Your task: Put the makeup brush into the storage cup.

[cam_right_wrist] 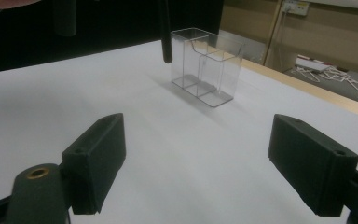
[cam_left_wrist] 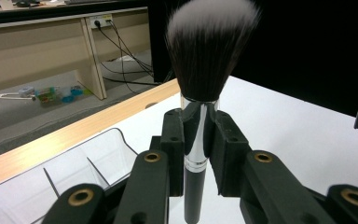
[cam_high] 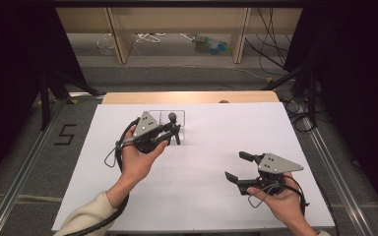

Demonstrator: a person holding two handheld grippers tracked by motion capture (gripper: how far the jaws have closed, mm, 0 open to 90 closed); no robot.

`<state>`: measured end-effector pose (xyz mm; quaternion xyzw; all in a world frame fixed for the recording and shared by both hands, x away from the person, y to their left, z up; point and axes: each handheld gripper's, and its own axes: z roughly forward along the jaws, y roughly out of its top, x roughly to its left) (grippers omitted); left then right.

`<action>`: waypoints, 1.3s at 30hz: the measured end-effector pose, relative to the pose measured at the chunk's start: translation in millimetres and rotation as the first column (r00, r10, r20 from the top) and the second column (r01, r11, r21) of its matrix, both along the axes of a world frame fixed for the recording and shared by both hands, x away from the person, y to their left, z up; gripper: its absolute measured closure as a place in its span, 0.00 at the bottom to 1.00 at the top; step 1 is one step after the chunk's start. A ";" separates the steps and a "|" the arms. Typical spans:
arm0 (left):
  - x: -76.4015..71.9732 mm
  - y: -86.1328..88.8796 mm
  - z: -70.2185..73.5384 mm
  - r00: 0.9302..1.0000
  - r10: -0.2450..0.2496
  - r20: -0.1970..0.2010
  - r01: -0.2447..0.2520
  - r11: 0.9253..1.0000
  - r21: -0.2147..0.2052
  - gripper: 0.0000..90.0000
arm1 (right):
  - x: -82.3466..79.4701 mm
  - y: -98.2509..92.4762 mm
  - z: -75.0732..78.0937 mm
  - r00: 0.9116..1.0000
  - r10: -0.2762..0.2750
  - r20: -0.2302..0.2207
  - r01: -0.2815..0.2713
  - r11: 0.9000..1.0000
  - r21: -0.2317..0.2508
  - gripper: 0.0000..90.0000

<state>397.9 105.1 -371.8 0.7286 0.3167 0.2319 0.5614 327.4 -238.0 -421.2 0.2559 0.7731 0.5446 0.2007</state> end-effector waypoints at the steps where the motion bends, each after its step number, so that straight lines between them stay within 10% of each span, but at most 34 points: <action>1: 0.6 -0.4 0.3 1.000 0.000 0.000 0.000 1.000 0.000 0.85 | -0.3 -0.2 0.1 1.000 0.001 -0.005 -0.002 1.000 -0.002 0.22; 39: 20.8 -6.6 6.4 1.000 0.013 -0.010 -0.012 0.999 0.041 0.85 | 1.8 -1.4 -1.6 1.000 -0.008 -0.005 0.008 1.000 0.000 0.22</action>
